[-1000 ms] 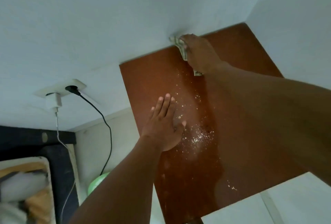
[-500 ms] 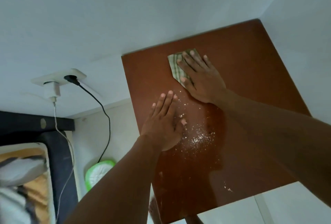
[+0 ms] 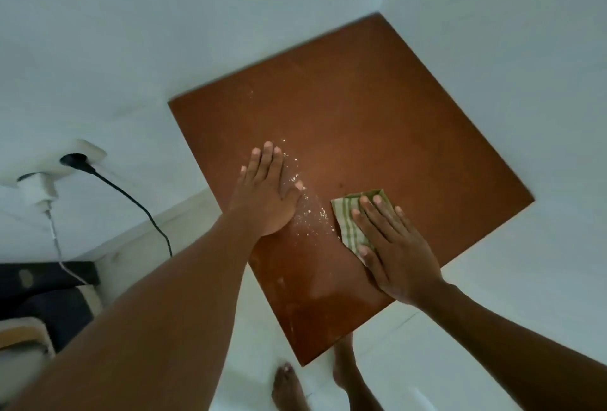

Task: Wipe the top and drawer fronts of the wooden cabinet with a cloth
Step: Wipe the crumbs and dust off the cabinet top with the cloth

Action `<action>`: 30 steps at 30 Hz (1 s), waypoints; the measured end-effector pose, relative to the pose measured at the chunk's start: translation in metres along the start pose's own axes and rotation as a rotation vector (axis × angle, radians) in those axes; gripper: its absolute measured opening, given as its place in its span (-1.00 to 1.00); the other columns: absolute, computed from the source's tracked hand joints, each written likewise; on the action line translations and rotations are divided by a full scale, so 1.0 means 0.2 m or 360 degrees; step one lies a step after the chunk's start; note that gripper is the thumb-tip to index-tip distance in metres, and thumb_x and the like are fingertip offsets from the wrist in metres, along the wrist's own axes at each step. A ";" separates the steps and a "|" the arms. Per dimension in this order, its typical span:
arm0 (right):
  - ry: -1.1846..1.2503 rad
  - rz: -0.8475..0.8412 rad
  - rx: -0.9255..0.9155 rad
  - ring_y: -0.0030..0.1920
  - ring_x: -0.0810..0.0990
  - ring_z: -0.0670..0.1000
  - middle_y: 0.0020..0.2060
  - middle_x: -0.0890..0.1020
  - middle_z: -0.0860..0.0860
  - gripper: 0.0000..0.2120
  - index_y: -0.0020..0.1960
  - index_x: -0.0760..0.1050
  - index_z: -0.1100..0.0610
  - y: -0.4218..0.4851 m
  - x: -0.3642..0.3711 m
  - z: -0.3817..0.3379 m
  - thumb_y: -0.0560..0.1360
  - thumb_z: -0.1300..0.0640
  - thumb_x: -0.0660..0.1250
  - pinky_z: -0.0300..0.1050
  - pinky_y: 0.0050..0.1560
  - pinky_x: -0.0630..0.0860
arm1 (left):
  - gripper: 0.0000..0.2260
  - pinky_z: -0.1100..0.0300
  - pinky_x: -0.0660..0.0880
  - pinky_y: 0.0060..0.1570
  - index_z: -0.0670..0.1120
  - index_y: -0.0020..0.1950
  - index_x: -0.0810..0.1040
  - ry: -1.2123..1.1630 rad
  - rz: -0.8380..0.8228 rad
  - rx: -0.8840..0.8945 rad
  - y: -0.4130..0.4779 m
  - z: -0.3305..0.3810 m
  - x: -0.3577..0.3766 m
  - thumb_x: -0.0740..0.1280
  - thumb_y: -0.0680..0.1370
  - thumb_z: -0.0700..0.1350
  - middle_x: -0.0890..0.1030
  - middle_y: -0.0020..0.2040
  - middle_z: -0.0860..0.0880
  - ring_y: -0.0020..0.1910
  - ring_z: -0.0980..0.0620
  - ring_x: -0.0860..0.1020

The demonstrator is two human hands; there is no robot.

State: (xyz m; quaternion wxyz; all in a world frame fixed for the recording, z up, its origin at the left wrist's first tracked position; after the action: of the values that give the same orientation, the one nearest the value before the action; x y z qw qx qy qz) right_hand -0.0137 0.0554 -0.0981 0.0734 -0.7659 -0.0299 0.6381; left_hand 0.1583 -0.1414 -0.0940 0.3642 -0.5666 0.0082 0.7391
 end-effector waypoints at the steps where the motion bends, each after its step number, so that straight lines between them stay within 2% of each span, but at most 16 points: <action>1: 0.0050 0.0040 0.0036 0.63 0.04 0.07 0.62 0.15 0.05 -0.46 0.62 0.15 0.08 -0.04 0.01 0.00 0.70 -0.10 -0.07 0.18 0.57 0.17 | -0.32 0.01 -0.30 0.50 -0.06 0.64 -0.25 0.0015 -0.0001 0.0006 0.00 0.00 0.00 -0.08 0.67 0.26 -0.32 0.62 -0.03 0.58 -0.02 -0.34; 6: 0.0167 0.0309 0.0066 0.53 0.31 0.14 0.48 0.41 0.11 -0.60 0.46 0.44 0.18 -0.31 0.05 -0.06 0.66 0.11 0.19 0.18 0.43 0.36 | -0.30 -0.01 -0.30 0.50 -0.09 0.64 -0.24 -0.0008 -0.0040 0.0029 -0.01 0.02 -0.01 -0.06 0.67 0.26 -0.30 0.63 -0.06 0.59 -0.05 -0.32; 8: 0.0168 0.0351 0.0089 0.45 0.43 0.19 0.40 0.50 0.16 -0.58 0.36 0.54 0.24 -0.40 0.06 -0.08 0.51 0.28 0.39 0.21 0.32 0.47 | -0.31 0.00 -0.31 0.50 -0.09 0.64 -0.25 -0.0026 -0.0073 0.0028 -0.02 0.03 -0.03 -0.06 0.67 0.25 -0.31 0.63 -0.06 0.59 -0.04 -0.33; 10: 0.0231 0.0295 0.0115 0.35 0.54 0.21 0.35 0.54 0.16 -0.50 0.30 0.58 0.26 -0.47 0.05 -0.10 0.37 0.36 0.52 0.24 0.14 0.61 | -0.31 -0.01 -0.31 0.50 -0.09 0.63 -0.26 -0.0036 -0.0121 0.0028 -0.02 0.03 -0.04 -0.06 0.68 0.25 -0.33 0.62 -0.05 0.58 -0.04 -0.35; 12: 0.0311 0.0250 0.0083 0.25 0.63 0.19 0.35 0.53 0.09 -0.59 0.33 0.56 0.19 -0.52 0.02 -0.10 0.49 0.25 0.45 0.20 0.02 0.67 | -0.31 -0.02 -0.31 0.51 -0.09 0.63 -0.27 -0.0046 -0.0163 0.0037 -0.03 0.04 -0.05 -0.08 0.68 0.25 -0.34 0.62 -0.05 0.58 -0.04 -0.36; 15: 0.0642 0.0205 0.0201 0.28 0.62 0.09 0.41 0.50 -0.01 -0.64 0.44 0.42 -0.03 -0.44 -0.12 -0.10 0.65 0.10 0.20 0.08 0.16 0.63 | -0.32 -0.02 -0.30 0.52 -0.07 0.63 -0.26 -0.0078 -0.0187 0.0051 -0.02 0.03 -0.05 -0.08 0.68 0.25 -0.34 0.62 -0.04 0.57 -0.03 -0.36; 17: 0.0783 0.0284 0.0268 0.27 0.63 0.10 0.39 0.54 0.02 -0.65 0.44 0.44 0.00 -0.22 -0.26 -0.10 0.68 0.03 0.16 0.11 0.15 0.64 | -0.36 -0.01 -0.26 0.54 -0.07 0.64 -0.23 -0.0084 -0.0161 0.0103 -0.03 0.02 -0.06 -0.08 0.69 0.21 -0.31 0.63 -0.03 0.58 -0.02 -0.33; 19: 0.0797 0.0378 0.0187 0.21 0.66 0.14 0.35 0.58 0.07 -0.59 0.43 0.46 0.10 0.11 -0.40 -0.11 0.67 0.00 0.09 0.14 0.12 0.66 | -0.39 0.01 -0.19 0.56 -0.08 0.65 -0.18 -0.0006 -0.0049 0.0146 -0.04 -0.03 -0.08 -0.10 0.70 0.18 -0.25 0.64 -0.04 0.60 -0.01 -0.26; 22: 0.0719 0.0404 0.0075 0.31 0.59 0.14 0.36 0.57 0.11 -0.60 0.44 0.46 0.16 0.70 -0.51 -0.15 0.65 0.10 0.14 0.15 0.31 0.54 | -0.39 -0.01 -0.15 0.58 -0.08 0.64 -0.22 0.0174 0.0066 0.0060 -0.09 -0.19 -0.10 -0.14 0.68 0.19 -0.26 0.64 -0.04 0.60 -0.02 -0.27; 27: 0.0524 0.0299 -0.0100 0.29 0.57 0.24 0.30 0.60 0.18 -0.61 0.39 0.50 0.18 1.48 -0.53 -0.33 0.57 0.28 0.20 0.08 0.29 0.49 | -0.35 -0.03 -0.19 0.58 -0.05 0.61 -0.35 0.0148 -0.0007 -0.0024 -0.12 -0.25 -0.09 -0.13 0.67 0.22 -0.39 0.60 -0.01 0.55 0.02 -0.40; 30: 0.0439 0.0160 -0.0244 0.42 0.45 0.17 0.39 0.52 0.13 -0.60 0.44 0.45 0.17 1.69 -0.44 -0.42 0.62 0.23 0.16 -0.03 0.40 0.33 | -0.34 -0.01 -0.21 0.58 -0.03 0.61 -0.34 0.0075 -0.0001 -0.0045 -0.11 -0.25 -0.10 -0.12 0.67 0.25 -0.40 0.60 0.02 0.55 0.04 -0.42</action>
State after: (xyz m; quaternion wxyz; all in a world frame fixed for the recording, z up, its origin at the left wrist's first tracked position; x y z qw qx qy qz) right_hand 0.0362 -0.2977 -0.0480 -0.0139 -0.8501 -0.0298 0.5256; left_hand 0.2138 -0.1578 -0.0873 0.3561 -0.5888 0.0062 0.7256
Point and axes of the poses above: each hand's wrist, its own y-axis towards the middle knuckle, its own x-axis out of the palm, z = x × y, the point moved 5 cm from there along y, towards the middle knuckle
